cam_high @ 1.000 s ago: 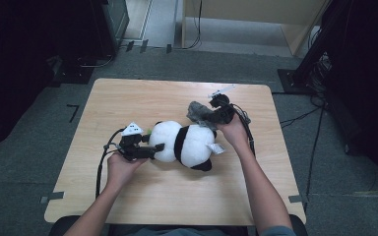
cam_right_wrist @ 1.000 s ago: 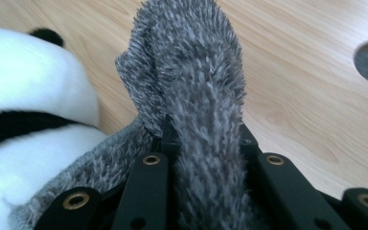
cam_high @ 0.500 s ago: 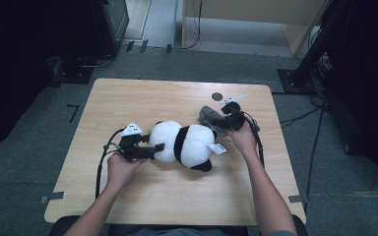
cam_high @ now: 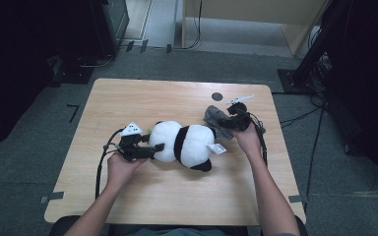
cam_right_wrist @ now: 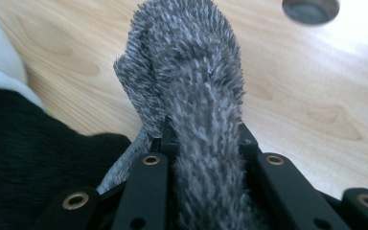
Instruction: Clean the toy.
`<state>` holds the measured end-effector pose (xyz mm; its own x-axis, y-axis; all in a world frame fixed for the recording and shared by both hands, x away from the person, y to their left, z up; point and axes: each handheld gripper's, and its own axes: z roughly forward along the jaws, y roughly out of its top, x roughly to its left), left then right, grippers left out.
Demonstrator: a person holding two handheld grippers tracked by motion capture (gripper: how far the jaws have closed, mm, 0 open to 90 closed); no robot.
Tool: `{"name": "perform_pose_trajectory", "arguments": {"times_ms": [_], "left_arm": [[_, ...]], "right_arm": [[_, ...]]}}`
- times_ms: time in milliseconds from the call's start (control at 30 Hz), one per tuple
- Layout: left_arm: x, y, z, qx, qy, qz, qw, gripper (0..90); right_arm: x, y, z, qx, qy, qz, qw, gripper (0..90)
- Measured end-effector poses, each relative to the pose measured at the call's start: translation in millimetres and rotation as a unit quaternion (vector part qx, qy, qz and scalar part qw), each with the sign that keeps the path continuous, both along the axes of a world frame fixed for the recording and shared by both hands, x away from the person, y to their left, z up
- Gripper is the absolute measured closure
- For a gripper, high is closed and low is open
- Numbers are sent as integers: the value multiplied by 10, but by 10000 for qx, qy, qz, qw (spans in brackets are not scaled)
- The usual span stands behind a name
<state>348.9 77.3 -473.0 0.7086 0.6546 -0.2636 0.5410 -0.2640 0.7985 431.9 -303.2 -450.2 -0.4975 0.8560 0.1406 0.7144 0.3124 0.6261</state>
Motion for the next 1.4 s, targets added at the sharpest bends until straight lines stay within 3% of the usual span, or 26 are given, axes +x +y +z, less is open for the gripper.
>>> {"name": "perform_pose_trajectory", "arguments": {"times_ms": [167,400,633,800,933,1133,1400], "left_arm": [[-1,3,-2,-17,-11,2,10000,296],[2,6,-5,-40,-26,-5,10000,280],[5,9,15,-67,-2,-24,10000,242],[0,17,55,-152,-35,-46,9999,186],[-4,14,52,-222,23,-196,9996,134],[-14,-31,8,-118,-51,-152,9998,105],[-8,-11,-8,-140,-89,-157,9997,250]], "right_arm": [[-50,37,196,113,-244,70,9996,752],[-106,202,528,-3,-440,238,9988,753],[-205,489,891,56,-748,598,9954,753],[-261,730,1057,112,-800,866,9930,753],[-305,907,1130,173,-820,1028,9912,753],[-384,1198,1187,316,-852,1385,9862,753],[-423,1531,1070,450,-705,1676,9823,753]]}}
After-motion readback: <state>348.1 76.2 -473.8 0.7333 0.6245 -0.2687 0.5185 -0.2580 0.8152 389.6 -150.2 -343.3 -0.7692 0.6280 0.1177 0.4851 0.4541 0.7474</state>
